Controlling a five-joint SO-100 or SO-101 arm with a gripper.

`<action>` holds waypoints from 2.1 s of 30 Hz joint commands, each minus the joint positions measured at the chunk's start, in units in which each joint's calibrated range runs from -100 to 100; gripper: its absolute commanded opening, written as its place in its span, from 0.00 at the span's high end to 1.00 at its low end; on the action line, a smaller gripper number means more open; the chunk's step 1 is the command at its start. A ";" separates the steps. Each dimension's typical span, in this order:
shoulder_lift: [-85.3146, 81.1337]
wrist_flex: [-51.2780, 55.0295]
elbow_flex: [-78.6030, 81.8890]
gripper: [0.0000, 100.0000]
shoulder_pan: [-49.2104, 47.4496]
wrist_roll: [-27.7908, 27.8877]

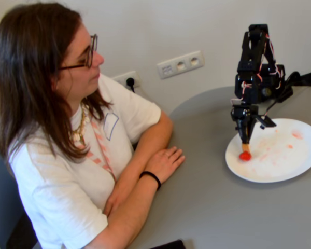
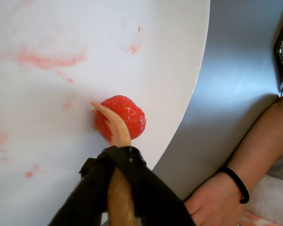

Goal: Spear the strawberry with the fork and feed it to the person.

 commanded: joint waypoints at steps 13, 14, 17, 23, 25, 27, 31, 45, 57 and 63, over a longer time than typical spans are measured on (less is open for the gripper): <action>-33.14 1.82 -11.27 0.99 2.61 0.25; -39.41 1.82 -11.27 0.99 4.92 0.25; -55.42 0.86 -11.09 0.99 16.27 0.20; -58.47 -13.15 -10.01 0.99 24.77 -0.07; -56.60 -17.07 -9.56 0.99 25.30 -0.33; -49.99 -26.73 -9.65 0.99 26.34 -0.43; -37.88 -36.91 -12.44 0.99 27.16 -0.43; -4.25 -43.18 -43.10 0.99 36.64 -5.83; 13.71 -43.09 -60.05 0.99 37.01 -5.52; 18.20 -43.00 -63.39 0.99 37.38 -5.47</action>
